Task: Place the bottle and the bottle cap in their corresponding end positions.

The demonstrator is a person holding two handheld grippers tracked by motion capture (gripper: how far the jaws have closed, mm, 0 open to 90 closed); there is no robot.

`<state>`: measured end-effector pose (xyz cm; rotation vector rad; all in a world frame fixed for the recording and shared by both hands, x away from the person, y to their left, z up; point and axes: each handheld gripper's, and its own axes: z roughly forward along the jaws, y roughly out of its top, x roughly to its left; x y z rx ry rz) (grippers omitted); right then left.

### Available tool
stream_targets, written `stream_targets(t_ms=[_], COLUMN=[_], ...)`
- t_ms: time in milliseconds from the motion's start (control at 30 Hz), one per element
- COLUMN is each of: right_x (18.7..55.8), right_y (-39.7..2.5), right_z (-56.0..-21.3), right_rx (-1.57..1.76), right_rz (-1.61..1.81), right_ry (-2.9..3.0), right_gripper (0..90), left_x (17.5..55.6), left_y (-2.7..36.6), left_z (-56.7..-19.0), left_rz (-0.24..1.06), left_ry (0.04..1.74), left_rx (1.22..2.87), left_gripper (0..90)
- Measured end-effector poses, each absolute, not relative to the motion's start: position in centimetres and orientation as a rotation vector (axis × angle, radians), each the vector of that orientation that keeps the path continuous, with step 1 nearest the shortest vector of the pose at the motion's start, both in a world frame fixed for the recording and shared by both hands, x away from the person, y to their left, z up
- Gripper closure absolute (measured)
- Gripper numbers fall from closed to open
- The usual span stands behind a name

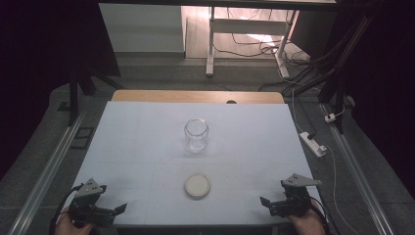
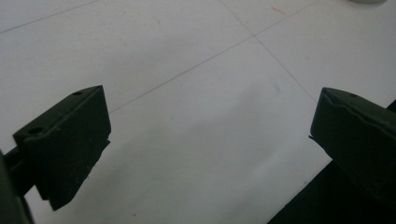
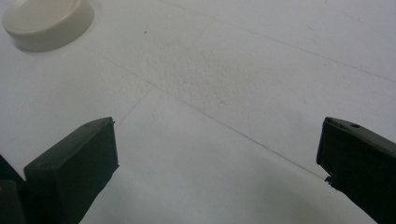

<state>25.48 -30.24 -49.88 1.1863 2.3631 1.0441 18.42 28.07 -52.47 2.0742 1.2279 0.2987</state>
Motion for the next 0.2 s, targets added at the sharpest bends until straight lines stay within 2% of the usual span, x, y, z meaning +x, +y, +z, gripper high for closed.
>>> stream_targets(t_ms=[200], right_x=[25.35], right_y=[-30.57], right_z=[-49.89], right_rx=[1.214], right_rz=[1.049], right_ry=[2.356], right_gripper=[0.0], left_x=[18.37], left_y=[28.36], left_z=[-52.51], left_rz=[0.274], left_ry=[1.240], left_rx=[2.065], left_gripper=[0.0])
